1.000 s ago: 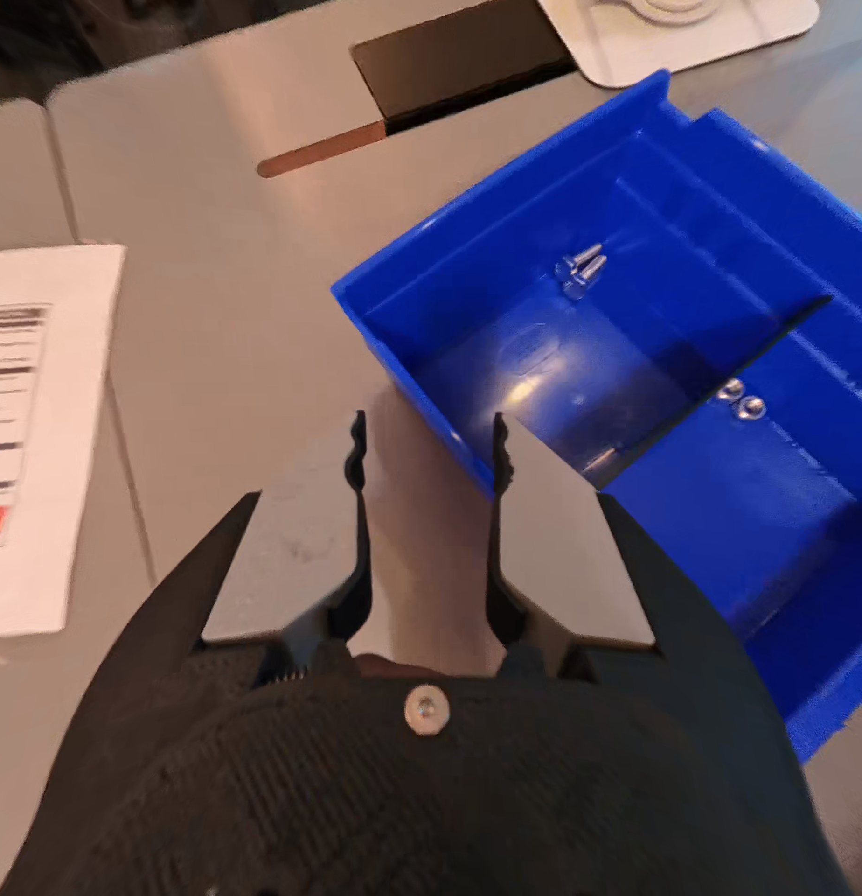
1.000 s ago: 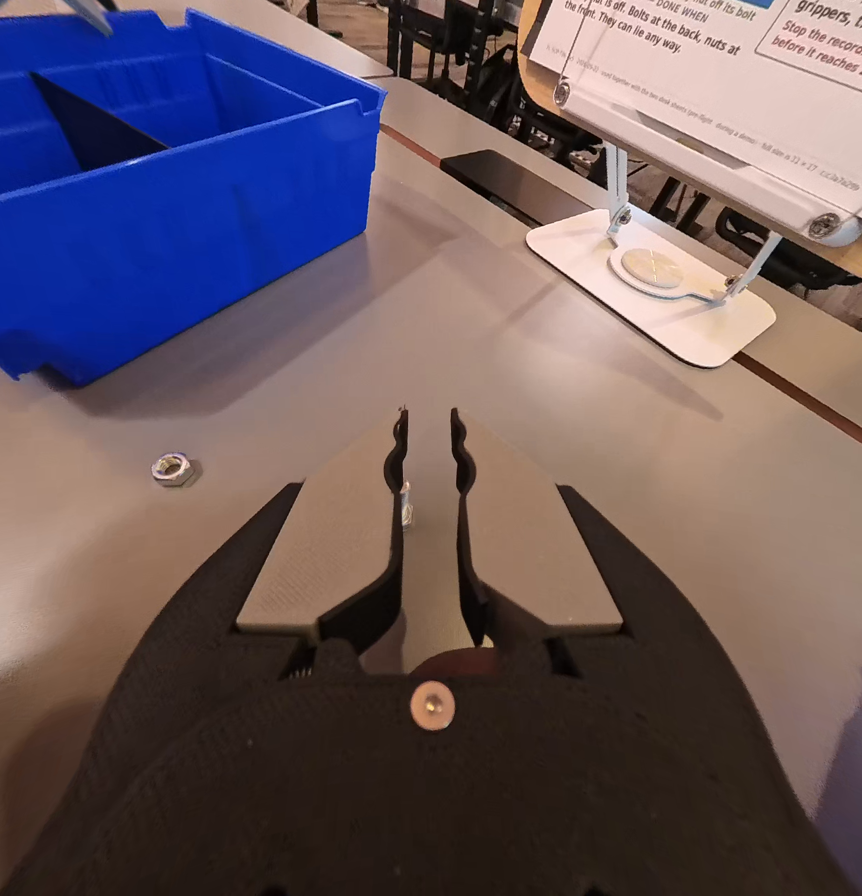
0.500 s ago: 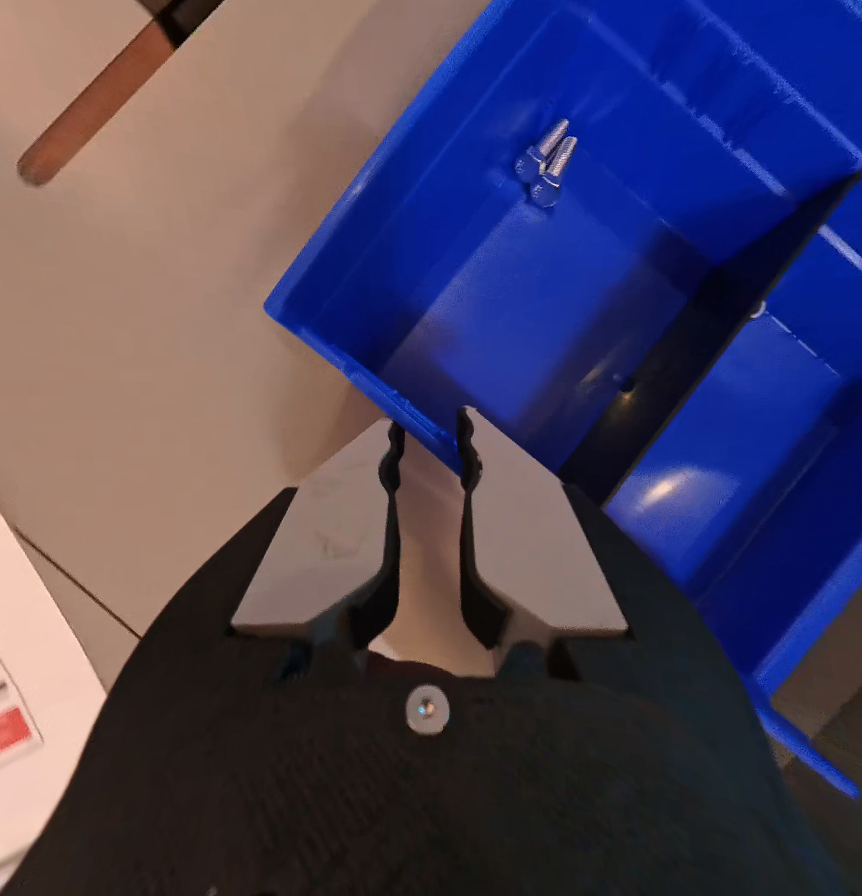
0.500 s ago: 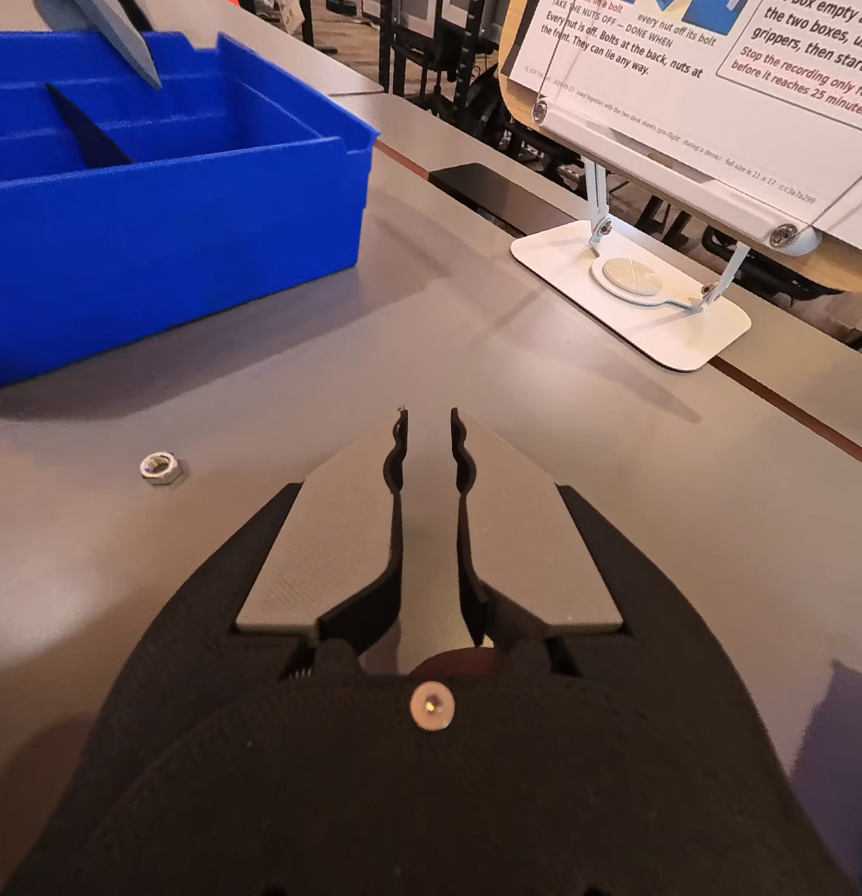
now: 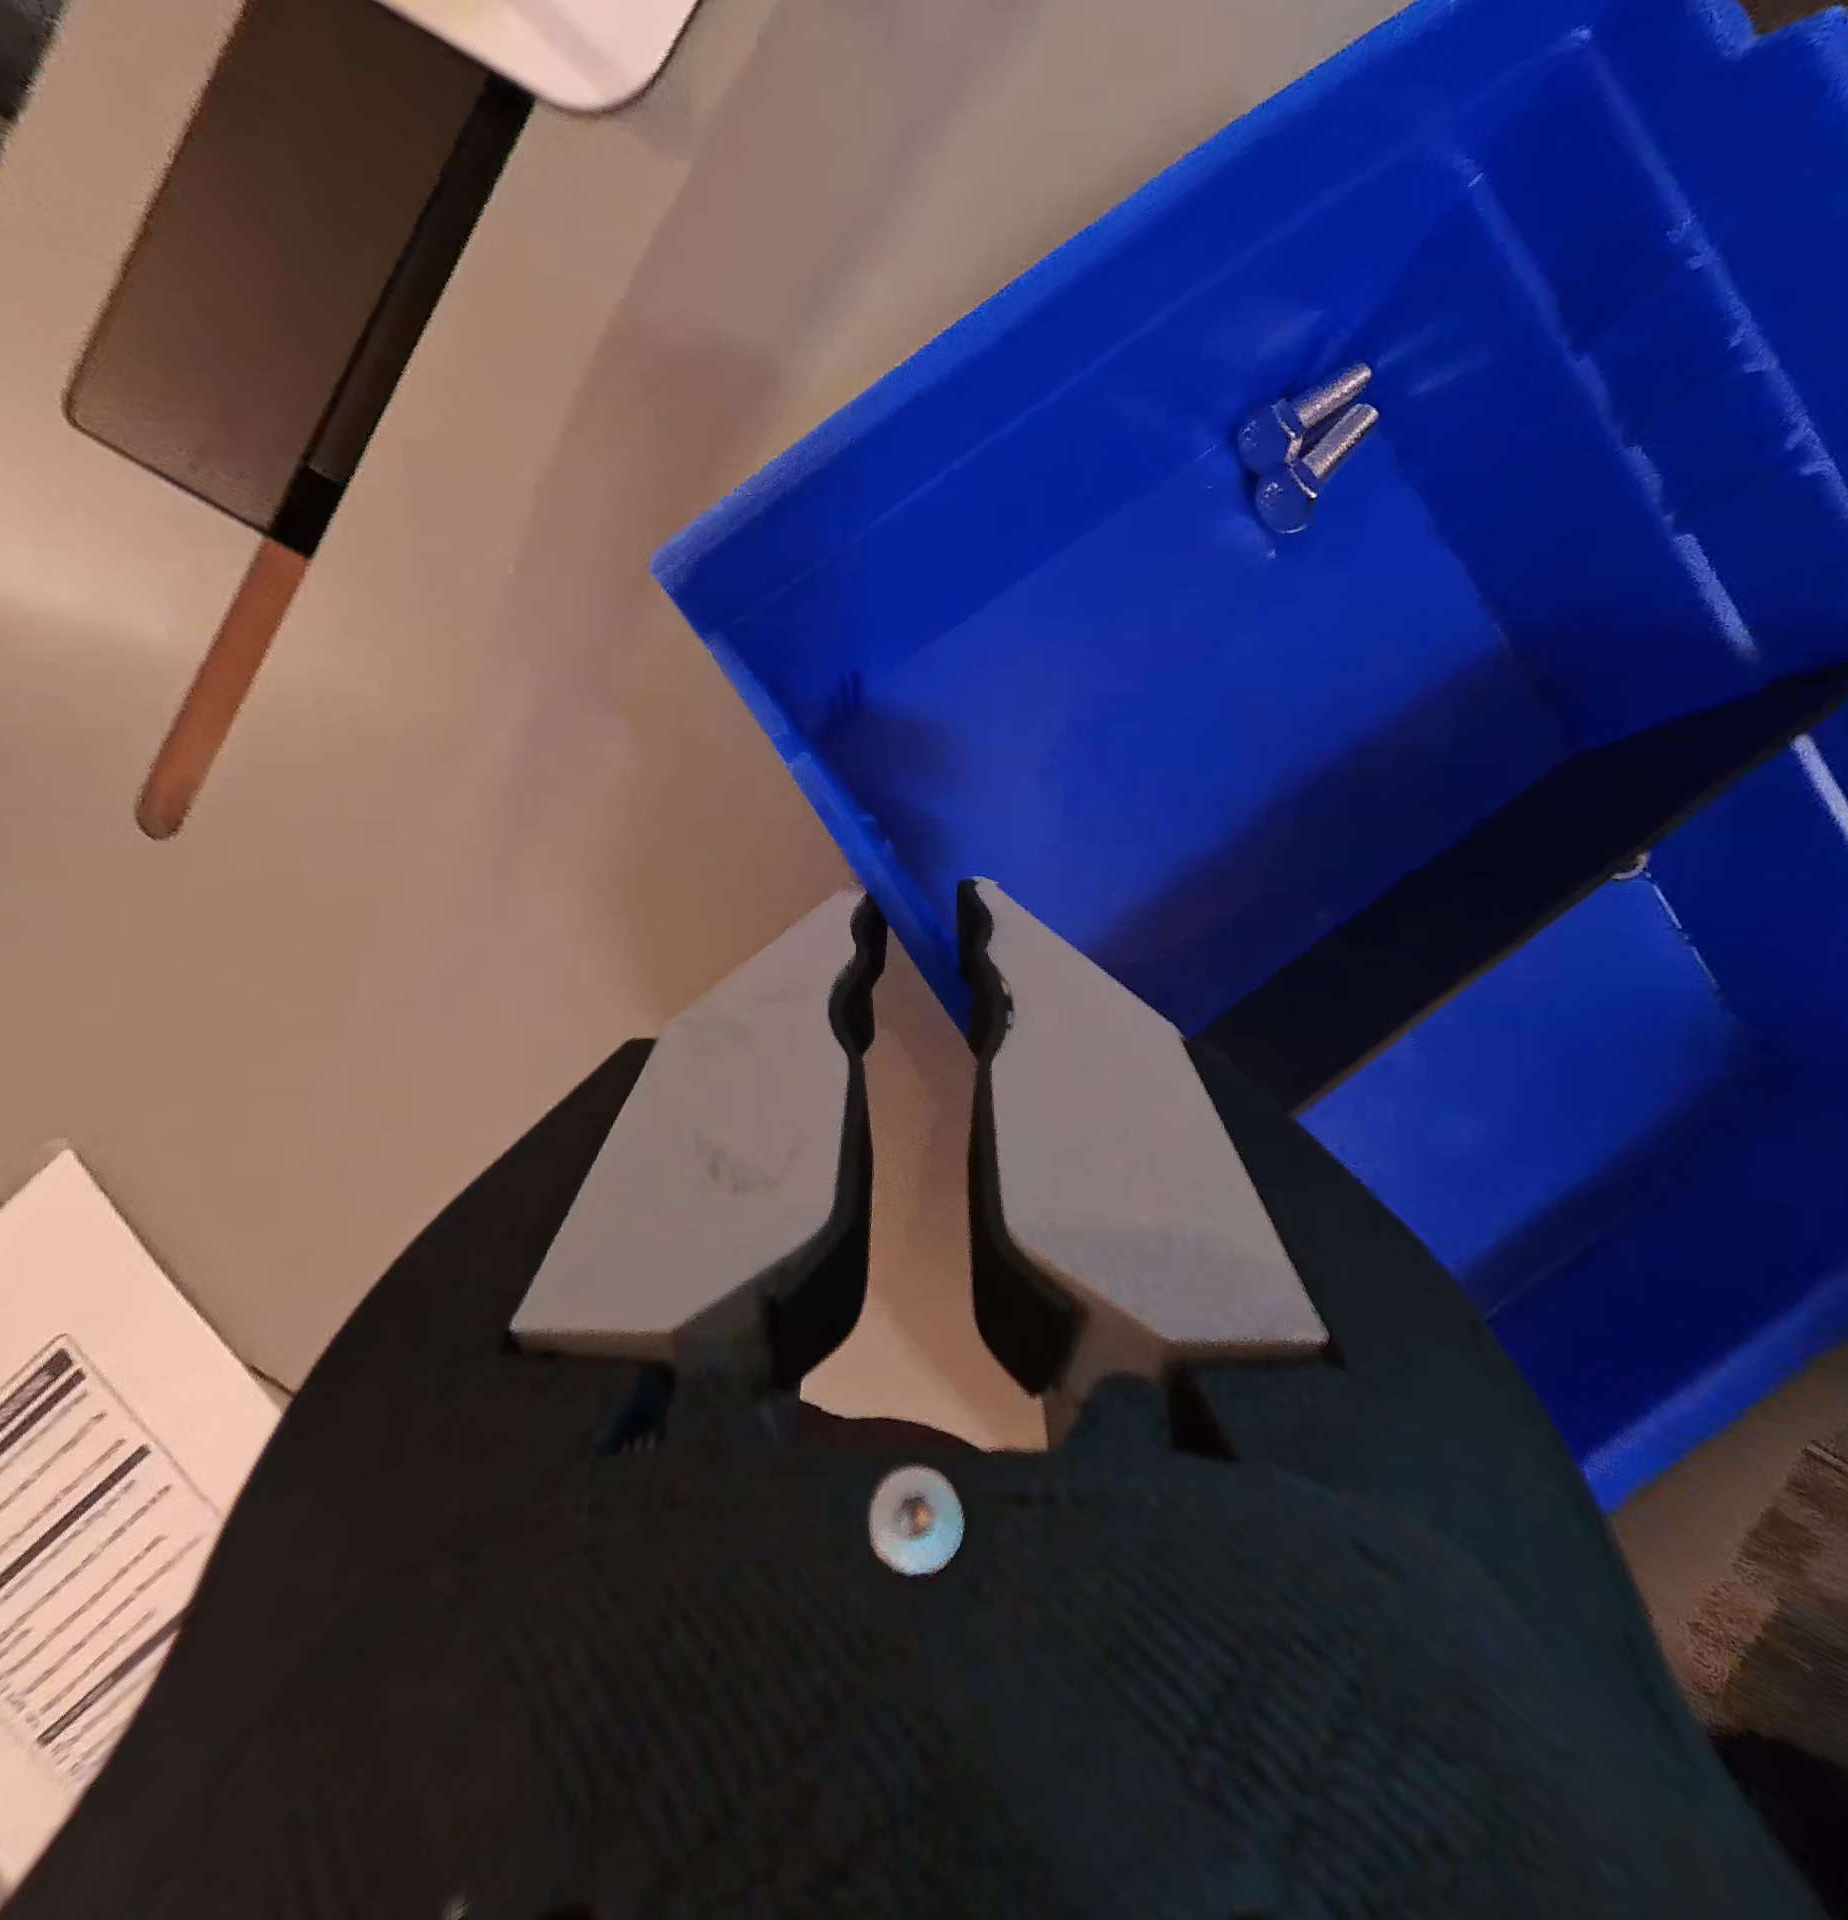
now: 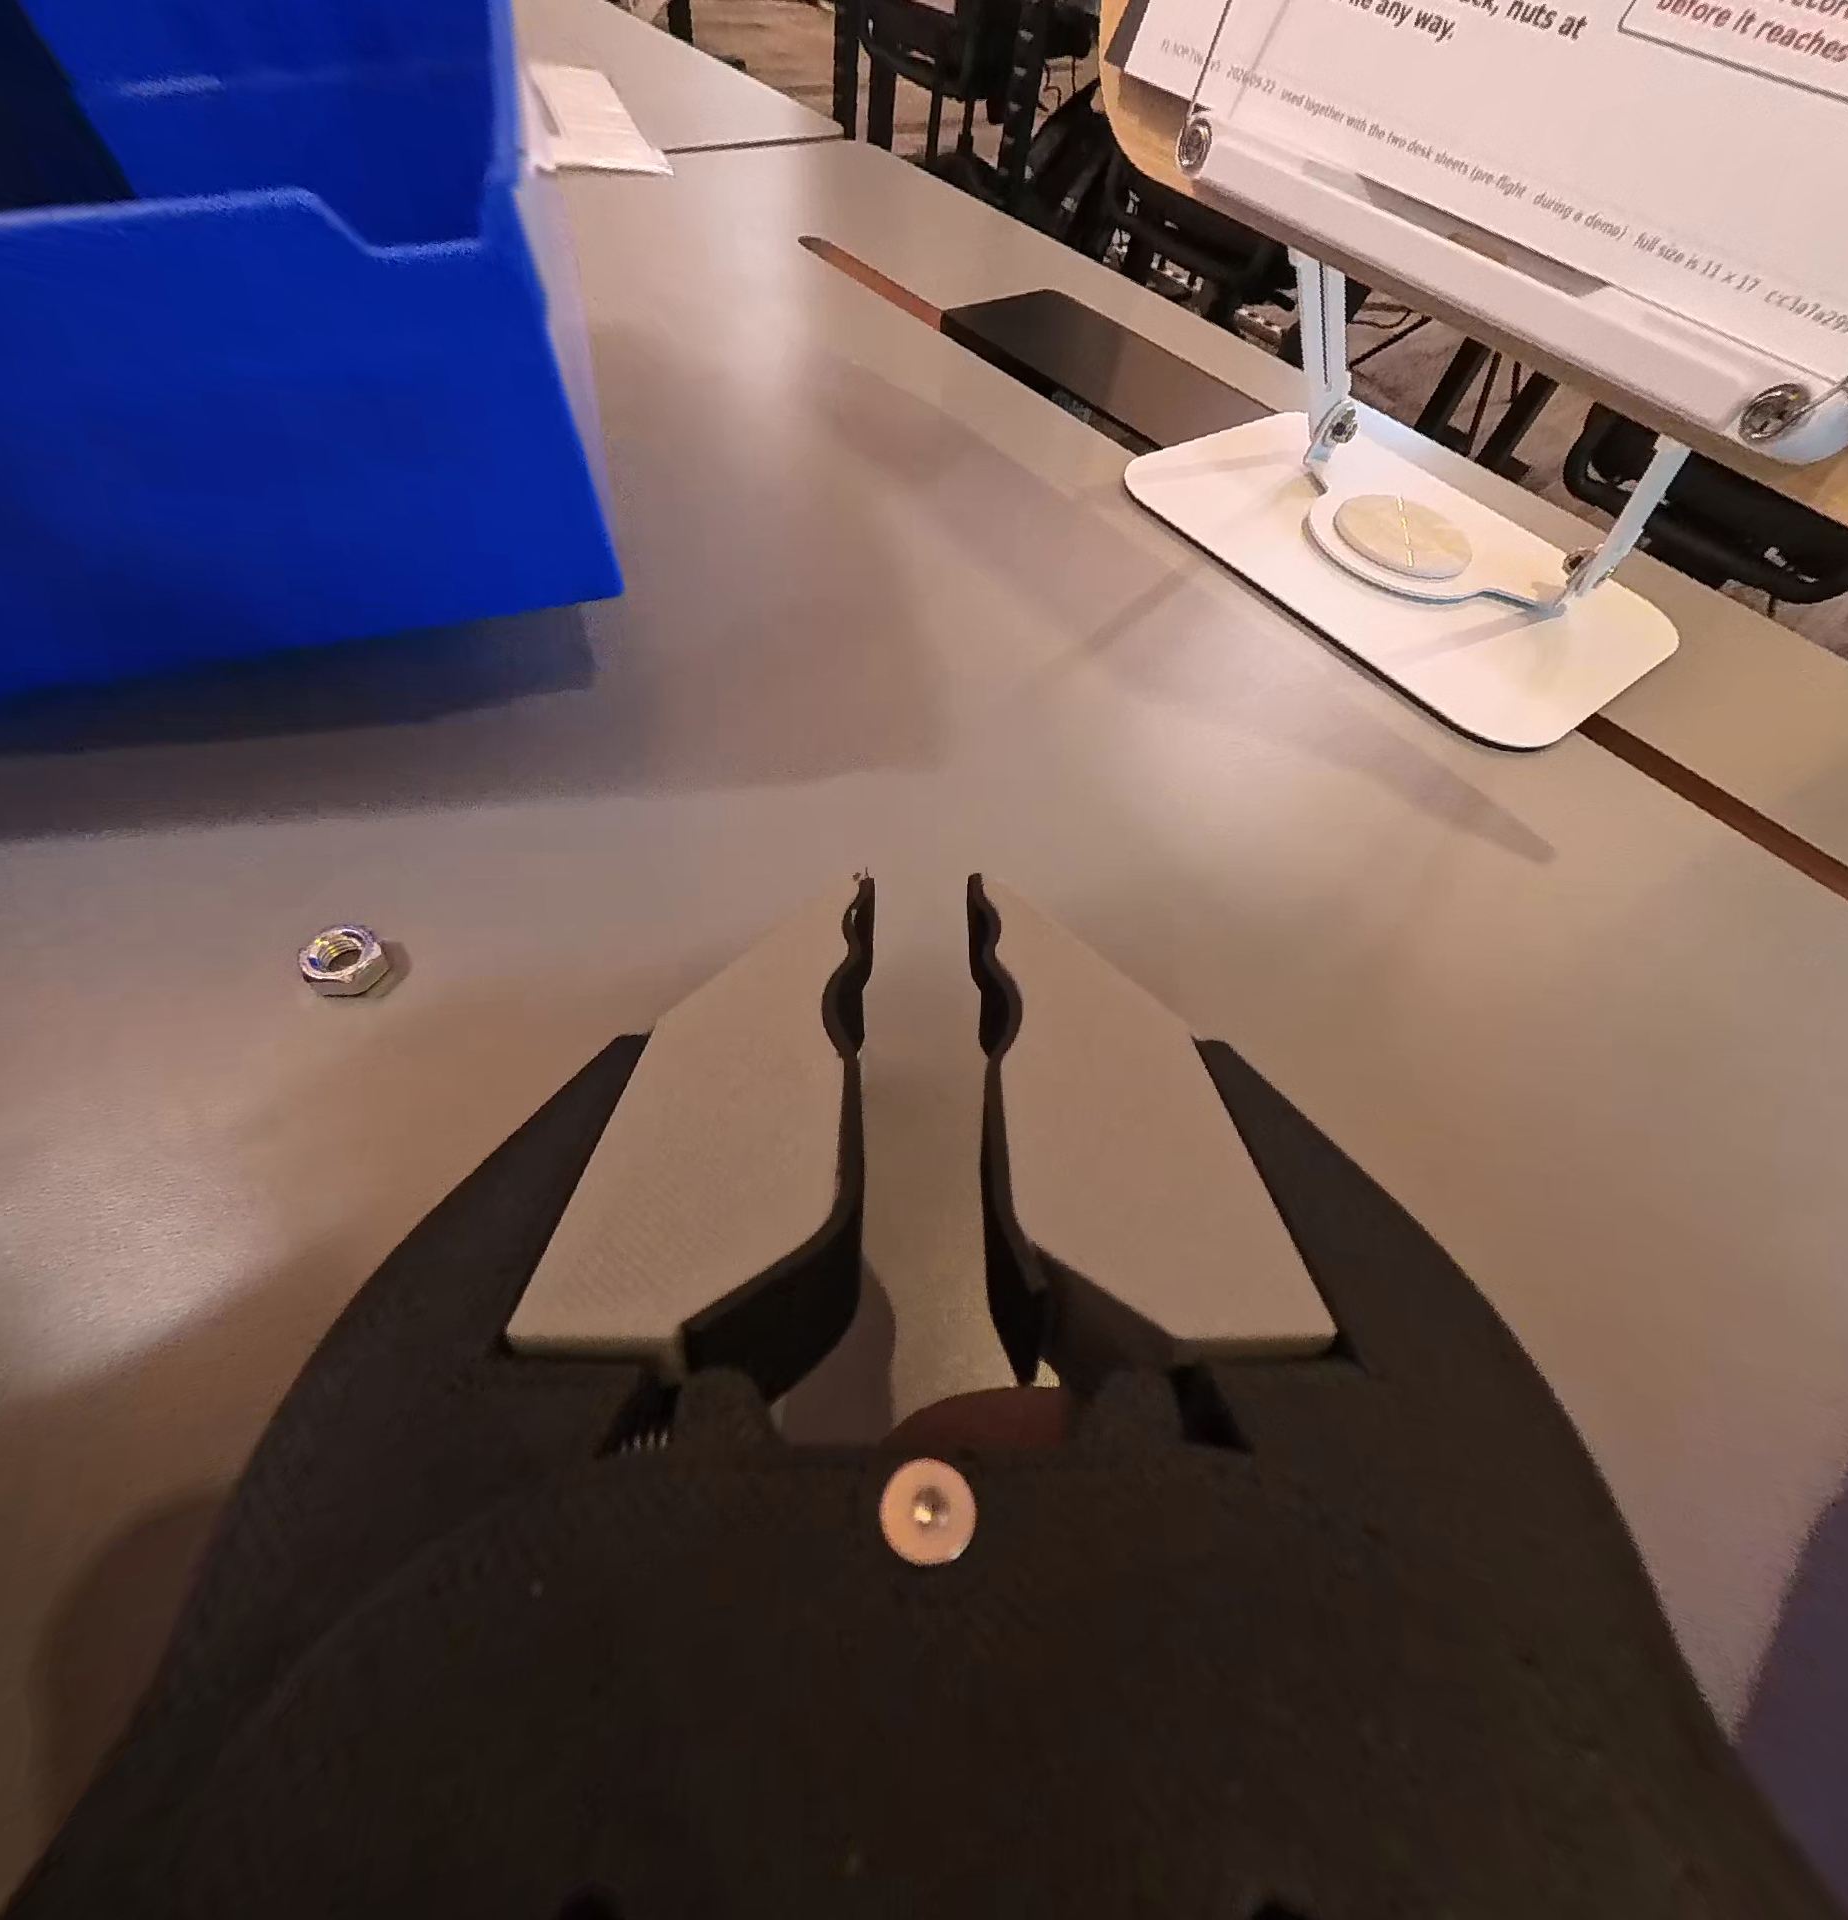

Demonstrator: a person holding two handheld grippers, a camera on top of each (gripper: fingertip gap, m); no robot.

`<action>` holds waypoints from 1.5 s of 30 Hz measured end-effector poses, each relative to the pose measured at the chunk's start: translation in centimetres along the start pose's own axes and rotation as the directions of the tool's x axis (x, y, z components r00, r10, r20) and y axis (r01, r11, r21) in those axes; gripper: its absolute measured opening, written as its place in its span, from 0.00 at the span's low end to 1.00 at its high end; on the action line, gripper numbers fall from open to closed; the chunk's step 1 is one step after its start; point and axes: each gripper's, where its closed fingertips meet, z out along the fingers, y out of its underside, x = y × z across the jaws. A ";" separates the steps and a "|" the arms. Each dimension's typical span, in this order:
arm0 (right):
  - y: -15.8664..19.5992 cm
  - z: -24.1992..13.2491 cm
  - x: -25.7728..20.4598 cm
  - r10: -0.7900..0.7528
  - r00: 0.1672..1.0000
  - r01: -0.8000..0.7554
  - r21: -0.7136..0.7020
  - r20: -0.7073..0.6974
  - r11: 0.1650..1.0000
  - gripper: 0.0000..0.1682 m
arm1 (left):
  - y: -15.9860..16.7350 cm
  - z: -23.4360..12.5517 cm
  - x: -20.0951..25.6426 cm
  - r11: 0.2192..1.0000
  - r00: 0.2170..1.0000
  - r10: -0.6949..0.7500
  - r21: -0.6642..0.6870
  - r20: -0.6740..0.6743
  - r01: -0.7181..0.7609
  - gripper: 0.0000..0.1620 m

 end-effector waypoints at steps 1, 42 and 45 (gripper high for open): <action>0.0 0.1 0.0 0.000 1.000 0.000 -0.002 0.001 1.000 0.09 | -0.4 -0.3 0.4 1.000 1.000 0.015 0.002 0.010 -0.015 0.07; 0.2 -2.3 -3.6 -0.061 0.995 0.058 0.041 0.076 0.998 0.09 | -7.1 -1.2 13.9 0.980 0.995 -0.095 0.175 0.023 0.089 0.24; 0.4 -2.3 -3.6 -0.077 0.995 0.075 0.036 0.064 0.997 0.09 | -9.1 0.7 18.0 0.983 0.998 -0.039 0.181 -0.040 0.045 0.23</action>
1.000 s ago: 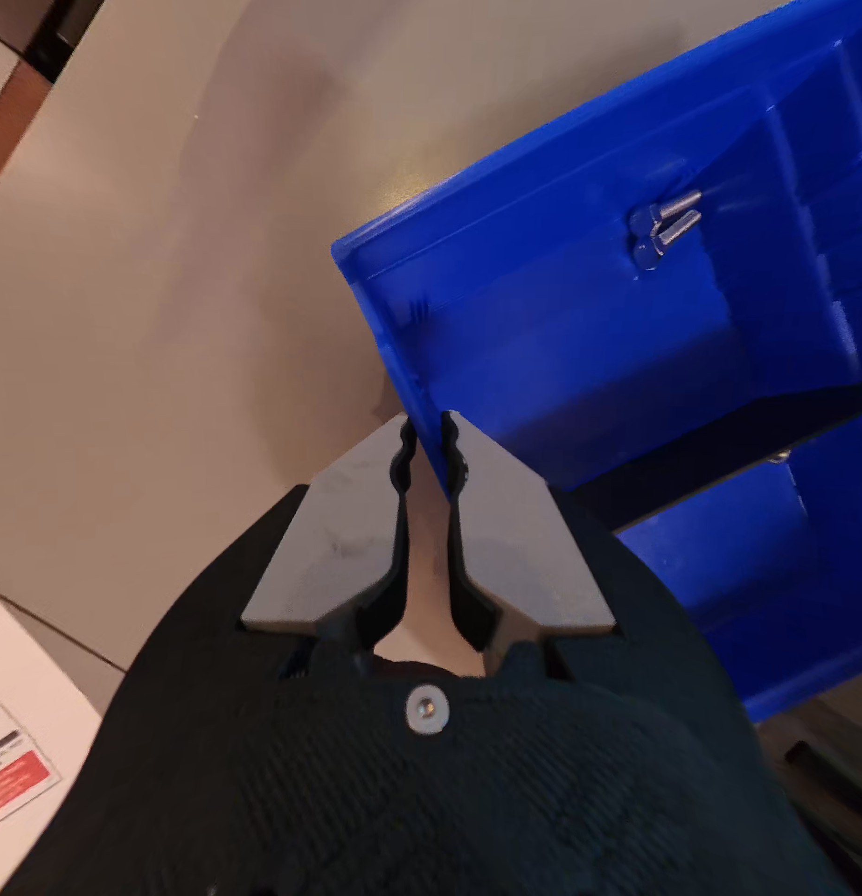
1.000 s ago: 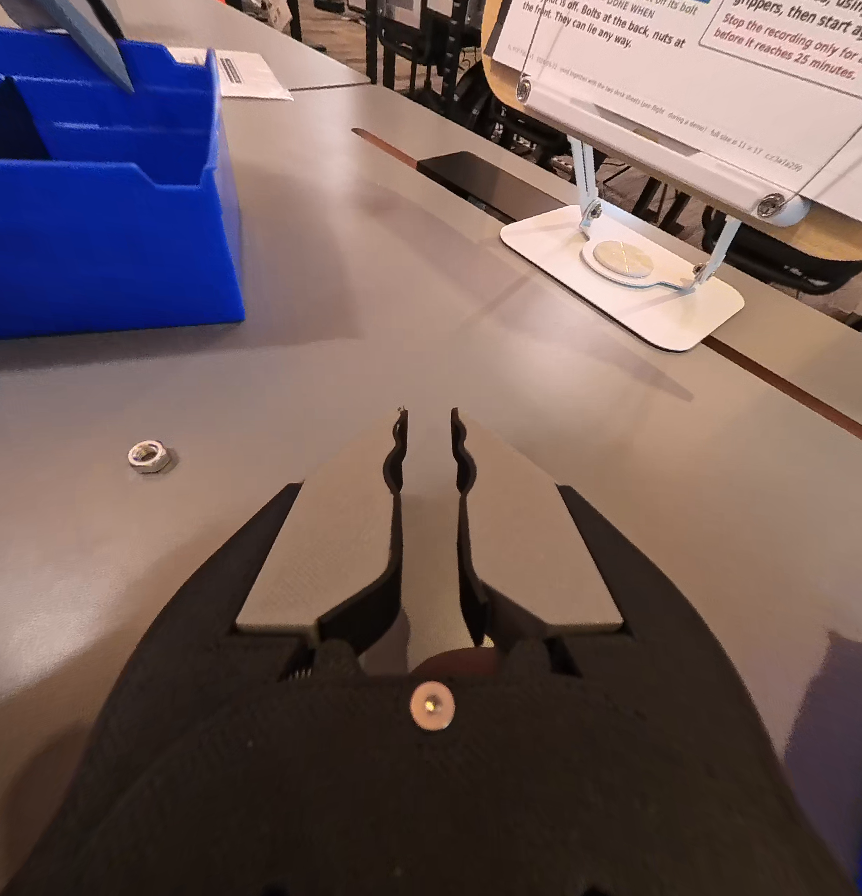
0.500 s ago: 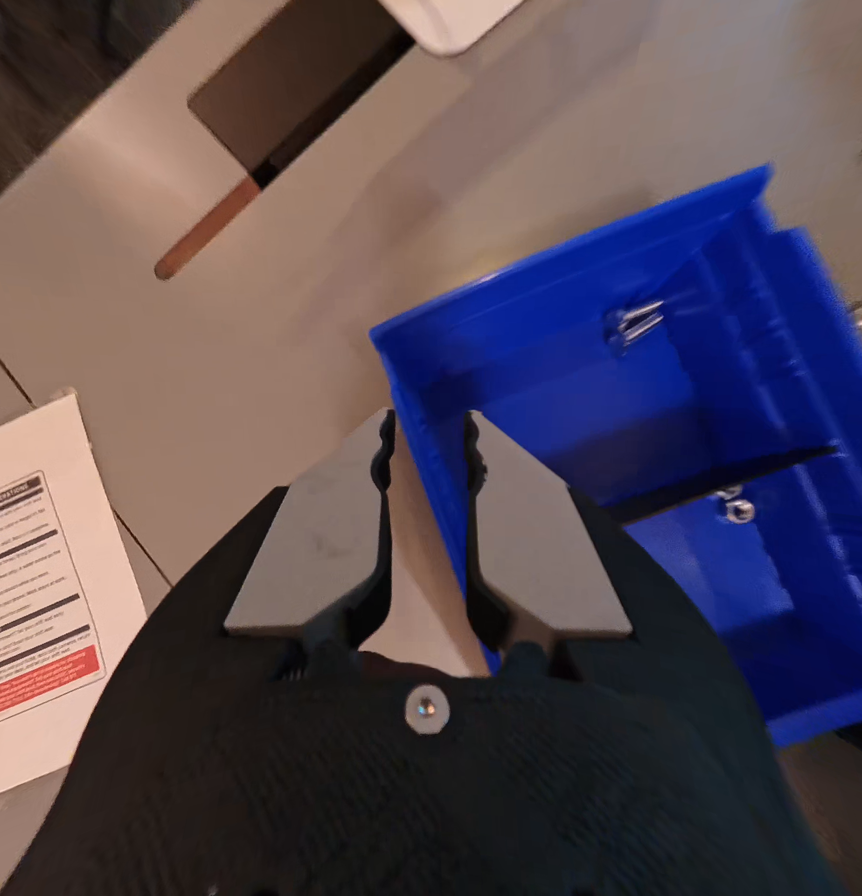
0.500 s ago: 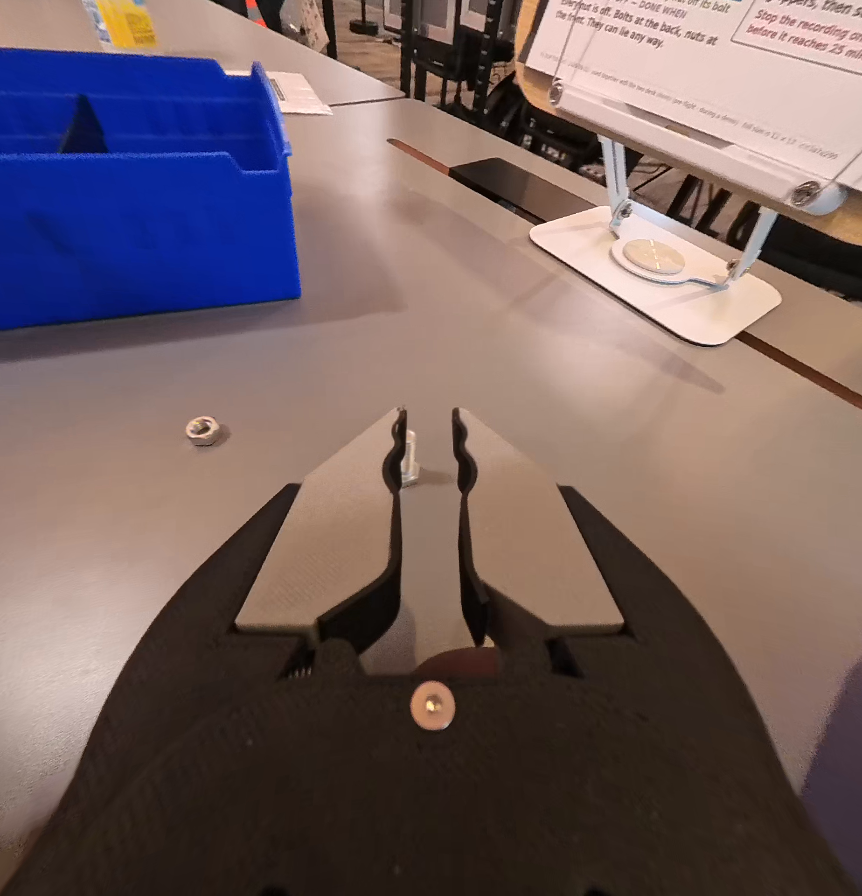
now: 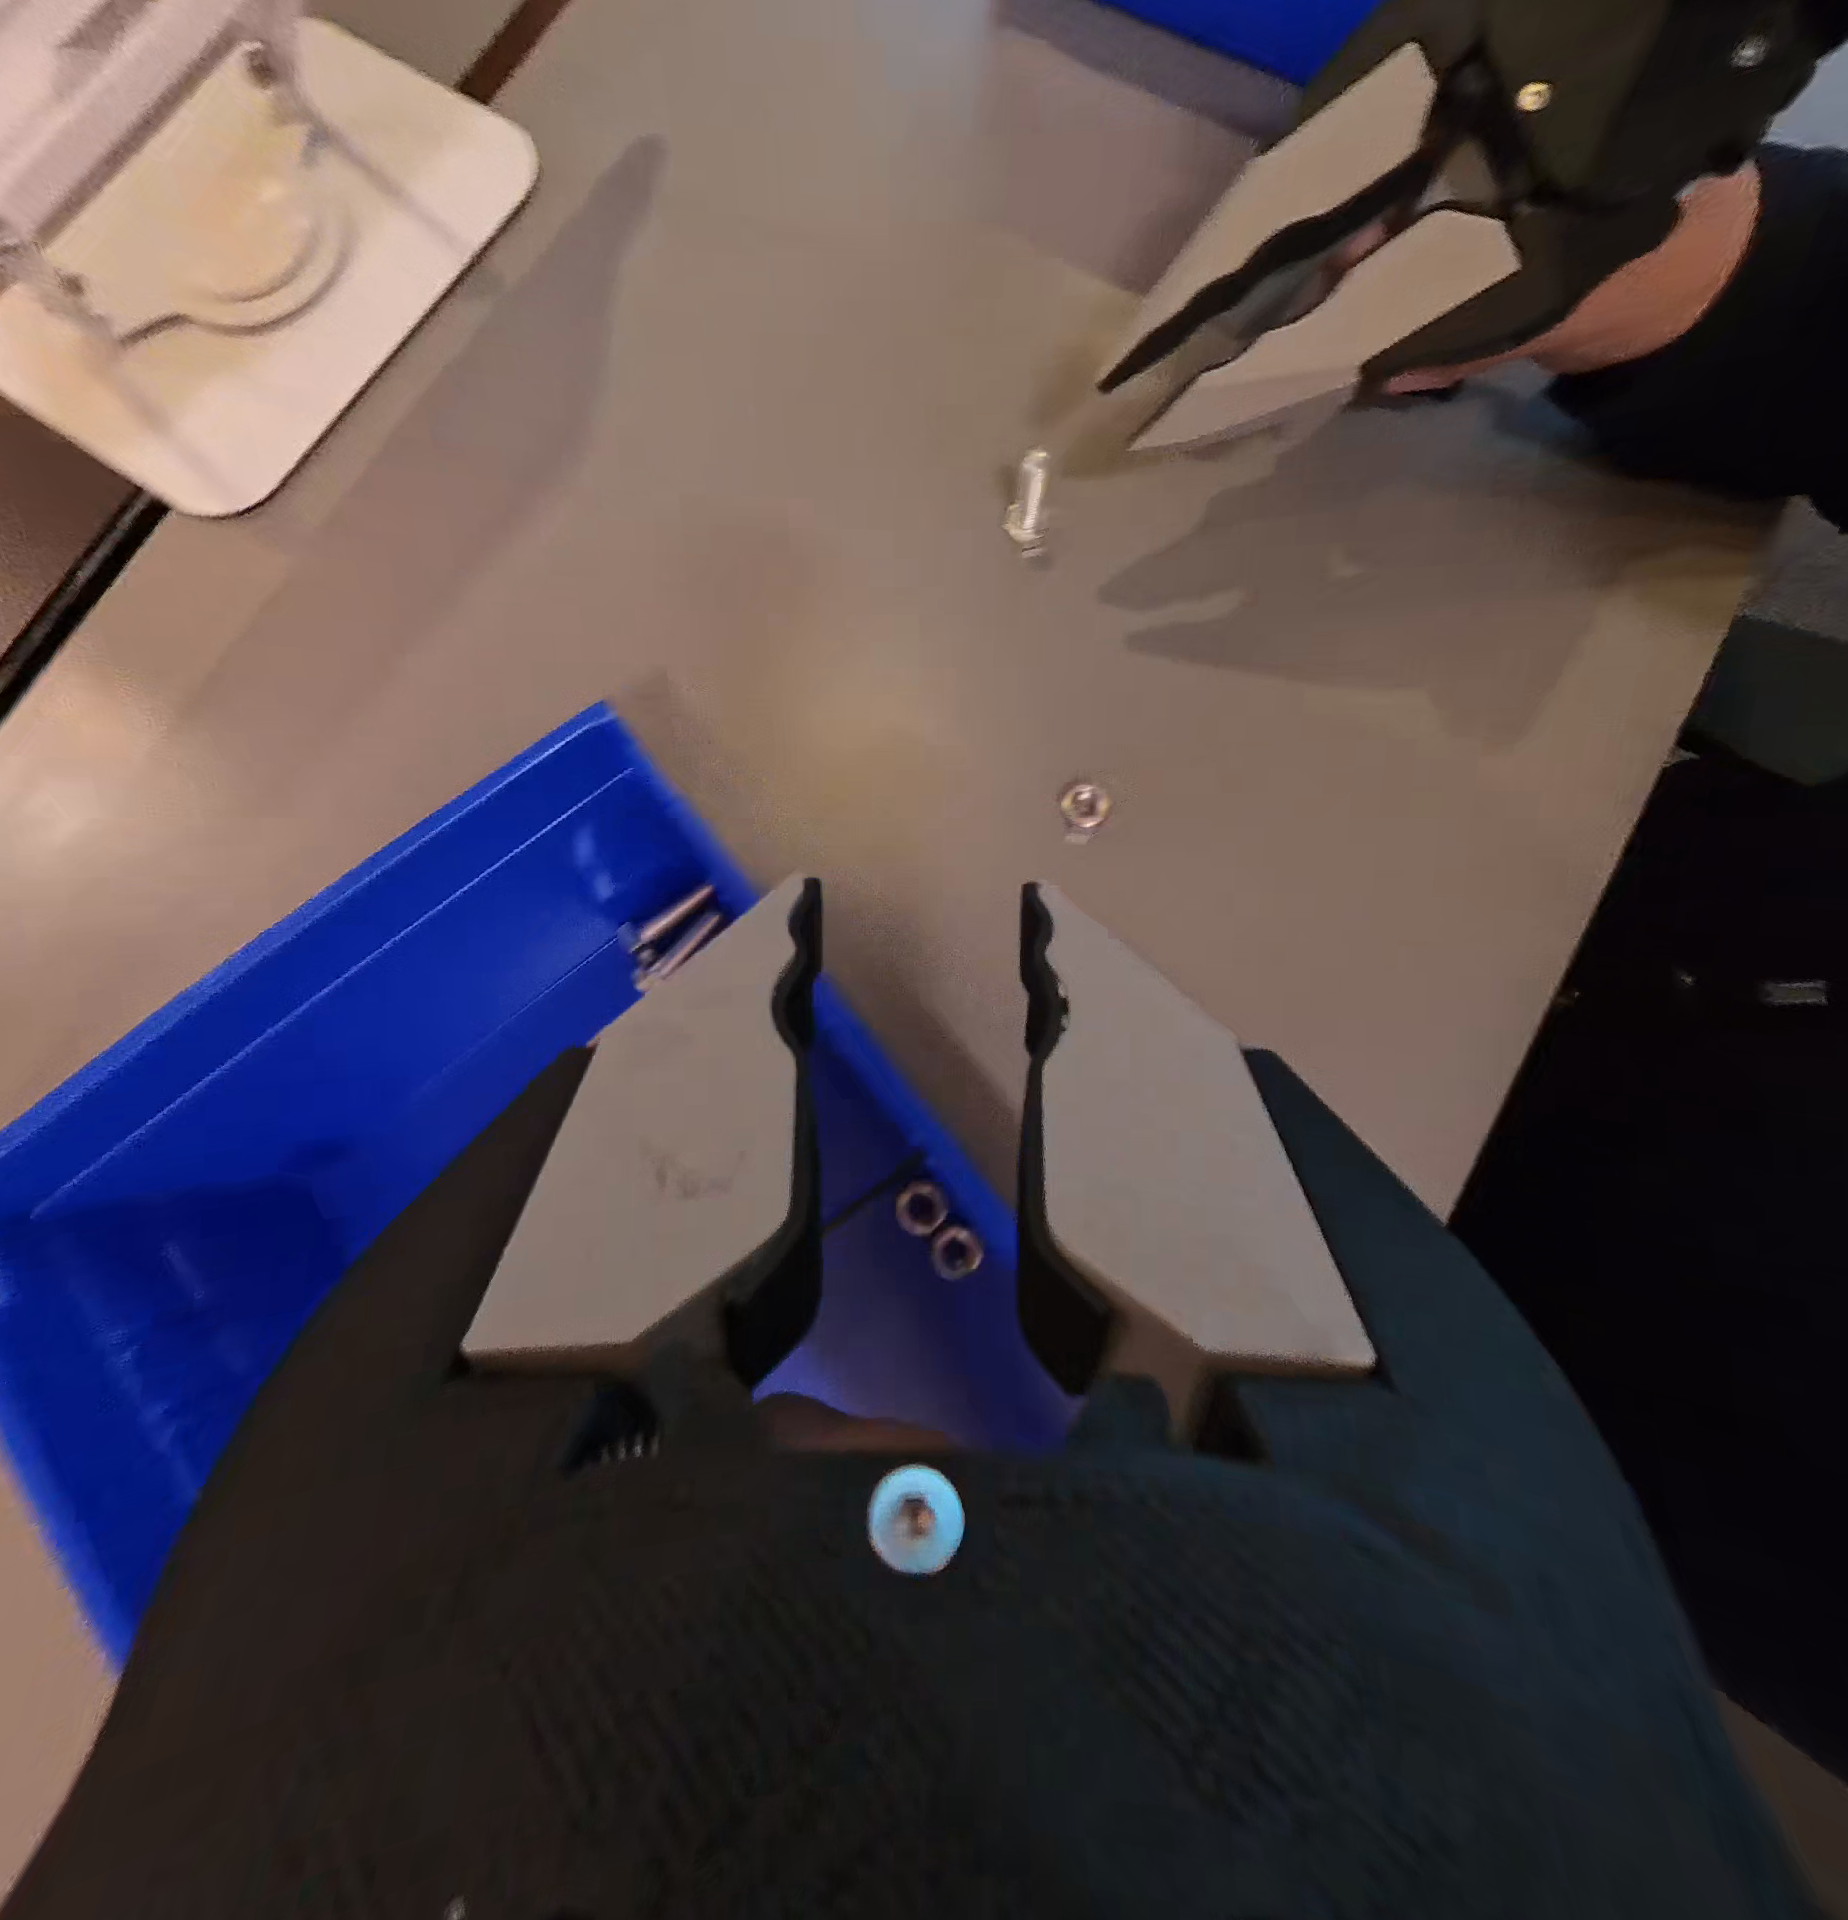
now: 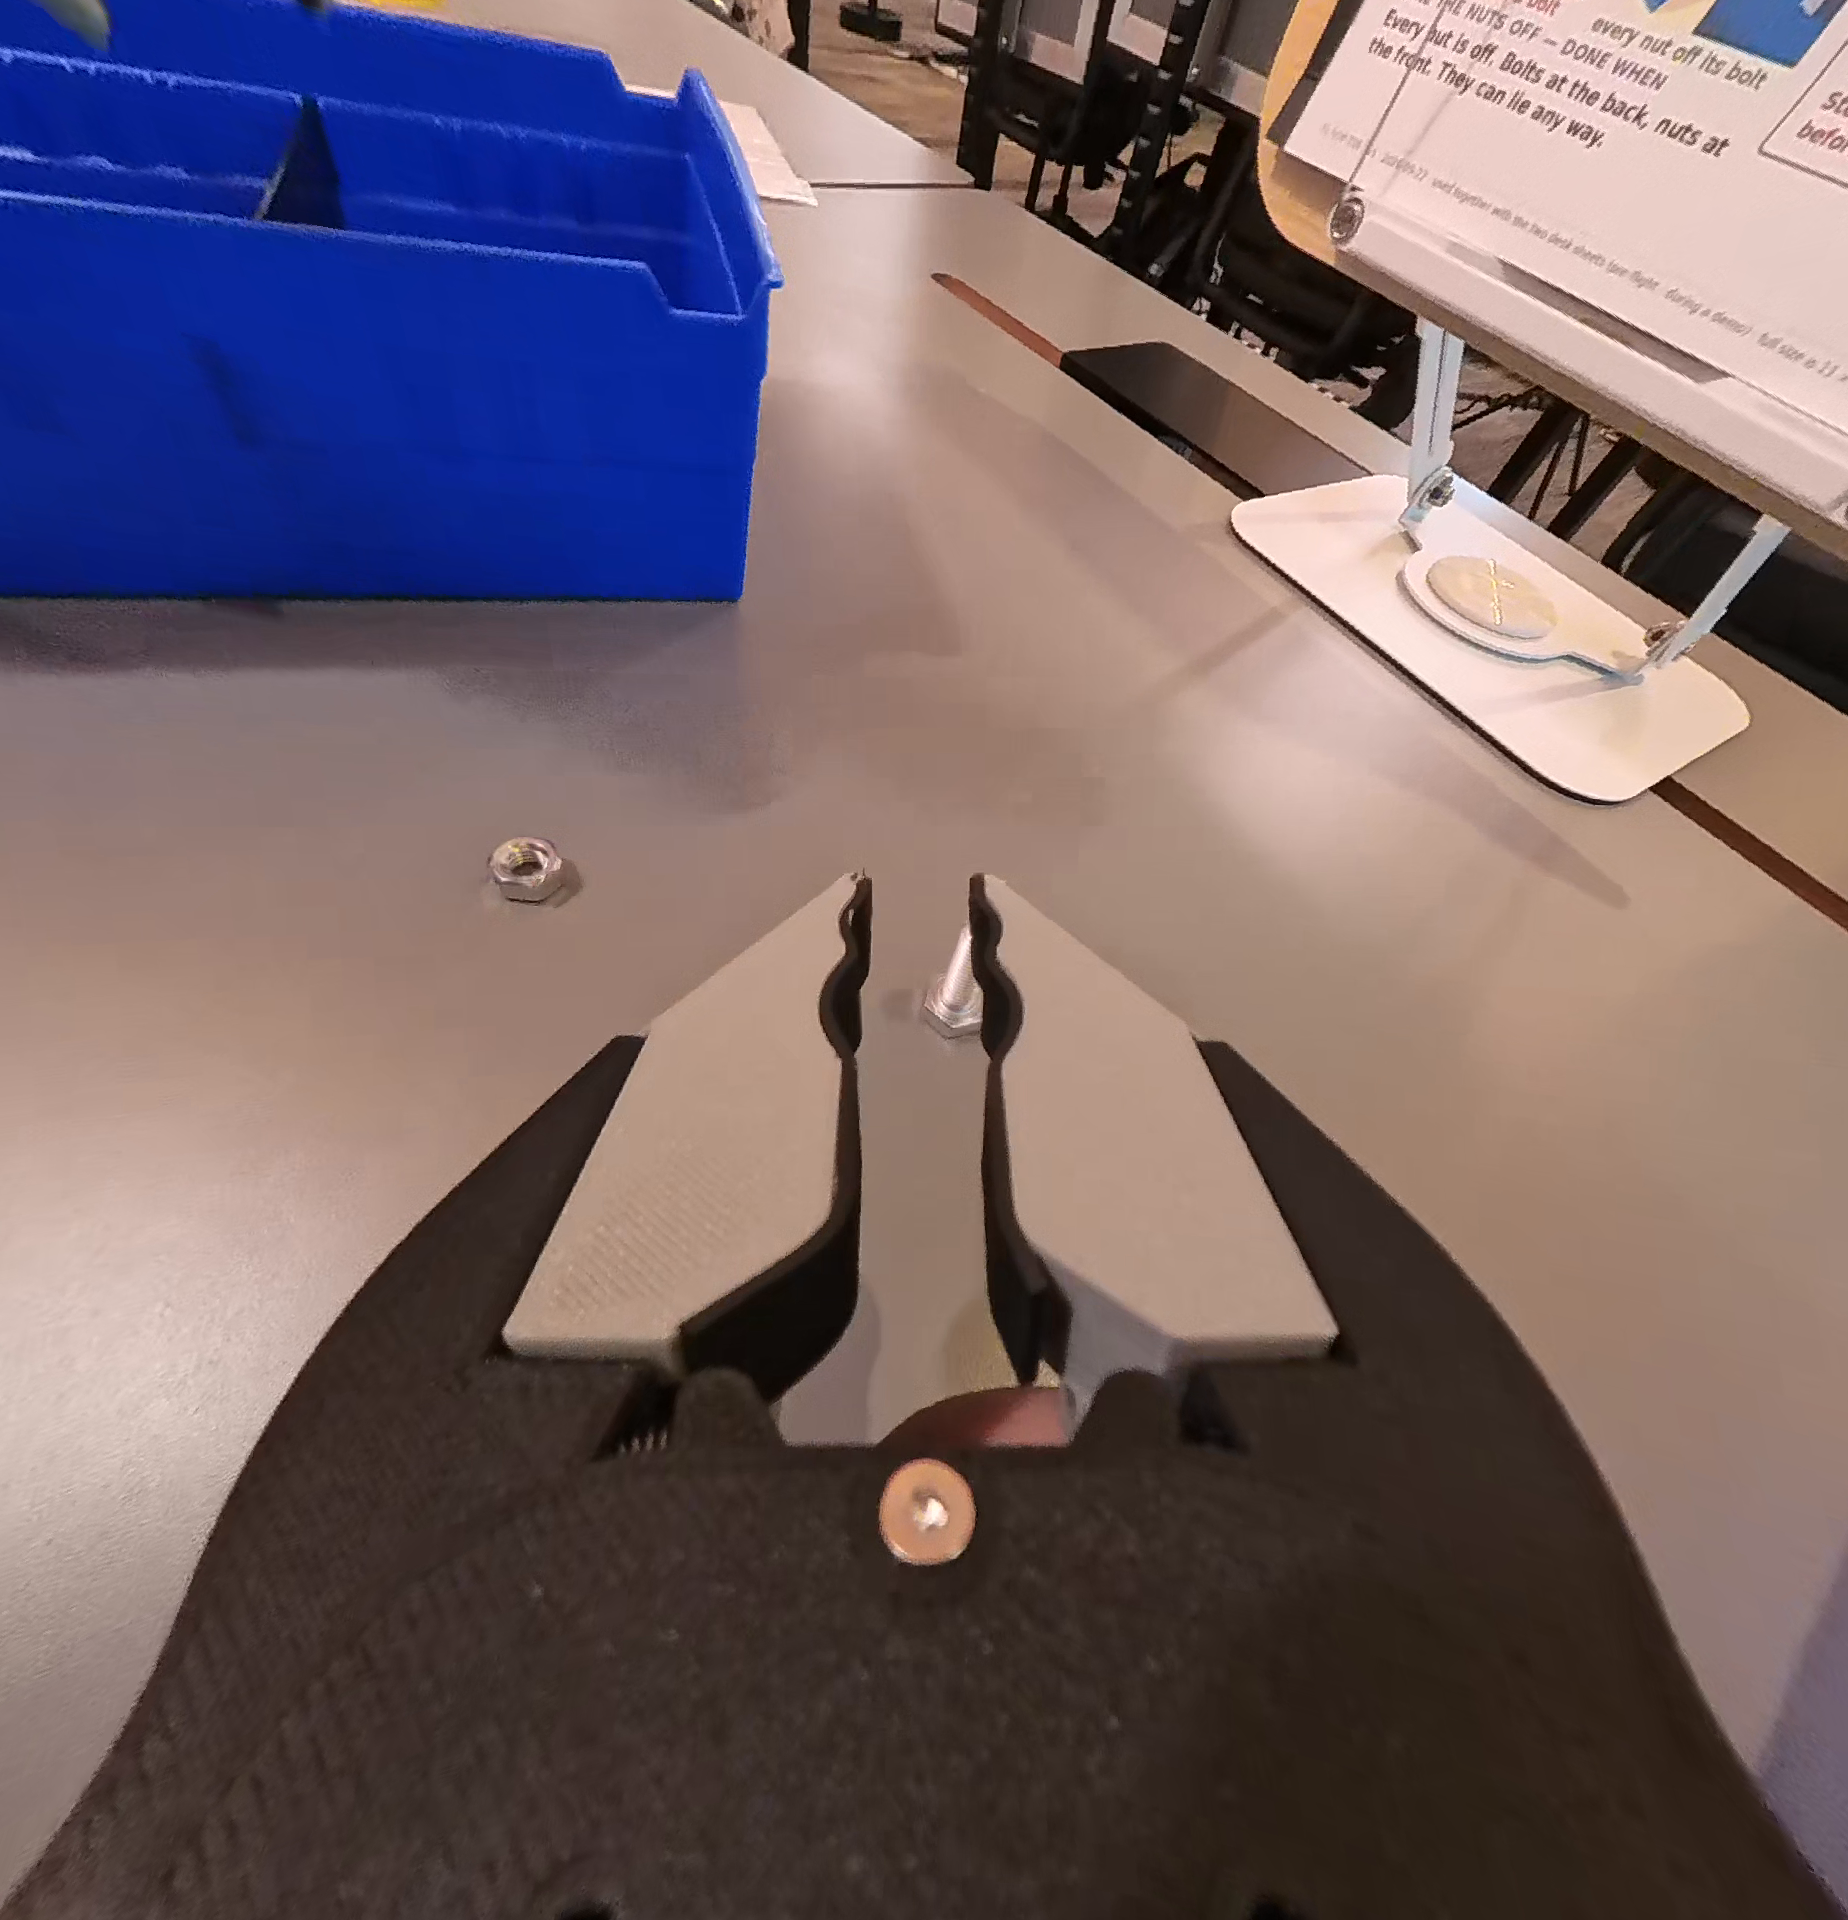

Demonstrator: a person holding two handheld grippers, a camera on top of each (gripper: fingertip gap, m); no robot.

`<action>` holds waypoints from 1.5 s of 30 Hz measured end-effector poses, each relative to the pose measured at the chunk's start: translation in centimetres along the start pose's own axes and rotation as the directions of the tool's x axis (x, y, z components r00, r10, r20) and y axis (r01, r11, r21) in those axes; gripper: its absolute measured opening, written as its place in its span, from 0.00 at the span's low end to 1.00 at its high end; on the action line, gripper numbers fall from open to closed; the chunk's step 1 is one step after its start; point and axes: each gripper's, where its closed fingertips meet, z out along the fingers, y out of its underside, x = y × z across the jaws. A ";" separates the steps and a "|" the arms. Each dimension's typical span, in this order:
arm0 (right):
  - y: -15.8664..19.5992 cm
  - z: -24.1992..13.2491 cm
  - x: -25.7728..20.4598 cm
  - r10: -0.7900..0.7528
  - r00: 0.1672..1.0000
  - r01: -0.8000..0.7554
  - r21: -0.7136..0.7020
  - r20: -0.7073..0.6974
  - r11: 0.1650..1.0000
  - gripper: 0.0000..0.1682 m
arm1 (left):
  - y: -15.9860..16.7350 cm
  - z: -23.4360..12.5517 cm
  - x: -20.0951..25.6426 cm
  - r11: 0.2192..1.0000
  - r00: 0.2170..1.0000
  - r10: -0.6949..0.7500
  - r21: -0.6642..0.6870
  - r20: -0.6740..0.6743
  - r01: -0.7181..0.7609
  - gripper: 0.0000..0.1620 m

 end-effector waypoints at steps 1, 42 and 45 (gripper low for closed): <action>0.0 -0.1 0.0 -0.005 1.000 0.005 0.001 -0.006 1.000 0.09 | -0.2 0.9 1.1 1.000 1.000 0.019 -0.012 -0.010 -0.020 0.21; 0.7 -0.6 0.6 -0.020 0.998 0.021 0.016 -0.065 1.000 0.09 | -4.1 6.6 -3.5 0.972 0.966 -0.204 0.152 0.156 0.180 0.26; 0.4 -0.7 0.4 -0.029 0.997 0.031 0.026 -0.066 0.999 0.09 | -1.8 2.7 -6.3 0.973 0.909 -0.226 0.133 0.350 0.191 0.27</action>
